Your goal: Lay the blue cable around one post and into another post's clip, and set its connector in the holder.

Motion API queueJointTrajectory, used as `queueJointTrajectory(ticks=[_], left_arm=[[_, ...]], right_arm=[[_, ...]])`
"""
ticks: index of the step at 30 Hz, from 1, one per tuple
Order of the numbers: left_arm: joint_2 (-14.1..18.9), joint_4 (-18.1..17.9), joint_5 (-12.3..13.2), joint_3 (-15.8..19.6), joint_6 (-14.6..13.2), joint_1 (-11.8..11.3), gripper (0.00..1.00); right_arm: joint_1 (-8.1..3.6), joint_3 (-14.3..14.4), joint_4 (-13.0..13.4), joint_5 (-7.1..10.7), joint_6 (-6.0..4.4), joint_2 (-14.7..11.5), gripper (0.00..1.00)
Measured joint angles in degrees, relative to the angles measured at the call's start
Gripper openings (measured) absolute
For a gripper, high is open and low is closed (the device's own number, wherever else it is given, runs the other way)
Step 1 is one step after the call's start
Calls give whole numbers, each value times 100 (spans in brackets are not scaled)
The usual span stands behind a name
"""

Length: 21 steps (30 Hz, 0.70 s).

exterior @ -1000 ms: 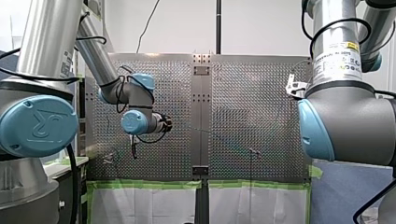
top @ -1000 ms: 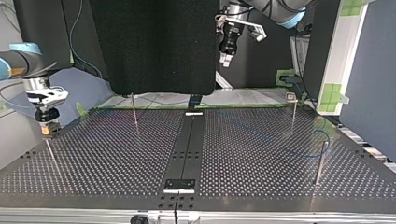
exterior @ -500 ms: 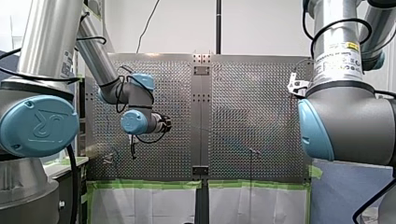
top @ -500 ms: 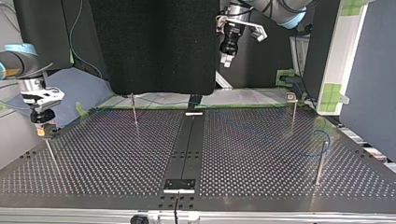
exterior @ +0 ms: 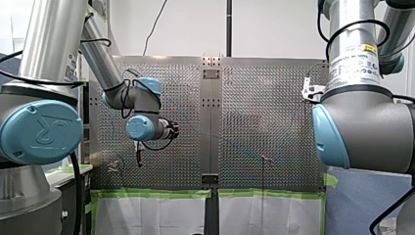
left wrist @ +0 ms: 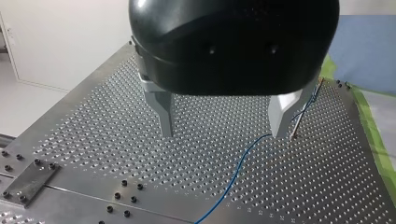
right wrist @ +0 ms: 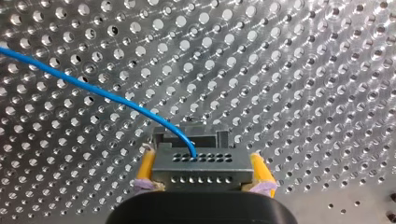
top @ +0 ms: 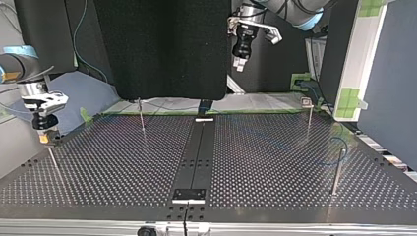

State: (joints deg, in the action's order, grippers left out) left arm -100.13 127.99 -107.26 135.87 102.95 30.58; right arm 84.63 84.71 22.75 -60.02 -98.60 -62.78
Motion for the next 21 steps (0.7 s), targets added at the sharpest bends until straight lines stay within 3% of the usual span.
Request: queueJointTrajectory(ticks=[9,21], left_arm=[[0,15,0,0,-10,-11,100],[-1,43,0,-1,-45,-26,100]], right_arm=[[11,3,11,24,51,103,0],[-3,-42,98,83,0,277,0]])
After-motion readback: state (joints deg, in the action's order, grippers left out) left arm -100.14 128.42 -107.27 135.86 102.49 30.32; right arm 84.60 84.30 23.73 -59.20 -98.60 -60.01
